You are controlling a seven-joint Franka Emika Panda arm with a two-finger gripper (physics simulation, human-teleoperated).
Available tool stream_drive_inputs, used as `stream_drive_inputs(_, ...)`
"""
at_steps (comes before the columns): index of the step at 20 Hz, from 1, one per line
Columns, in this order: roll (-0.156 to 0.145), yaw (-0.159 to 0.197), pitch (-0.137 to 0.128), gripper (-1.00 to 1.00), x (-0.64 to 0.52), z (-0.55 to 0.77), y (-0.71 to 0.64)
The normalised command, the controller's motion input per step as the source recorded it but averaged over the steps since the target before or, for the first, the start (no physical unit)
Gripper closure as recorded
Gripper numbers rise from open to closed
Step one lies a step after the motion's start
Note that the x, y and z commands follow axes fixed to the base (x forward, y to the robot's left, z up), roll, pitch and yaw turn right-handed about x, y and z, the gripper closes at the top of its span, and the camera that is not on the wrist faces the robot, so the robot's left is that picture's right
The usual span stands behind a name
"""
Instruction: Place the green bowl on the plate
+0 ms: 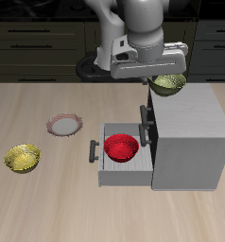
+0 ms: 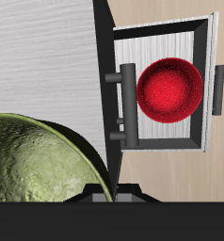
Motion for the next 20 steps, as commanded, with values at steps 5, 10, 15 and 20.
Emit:
stream_drive_inputs(5, -0.104, 0.015, -0.053, 1.0, -0.3, 0.21, -0.65)
stream_drive_inputs(10, -0.088, -0.009, -0.034, 1.0, -0.27, 0.13, -0.52)
stream_drive_inputs(15, -0.08, -0.028, -0.029, 1.0, -0.4, 0.07, -0.76)
stream_drive_inputs(20, -0.047, 0.03, -0.019, 1.0, -0.18, -0.08, -0.33)
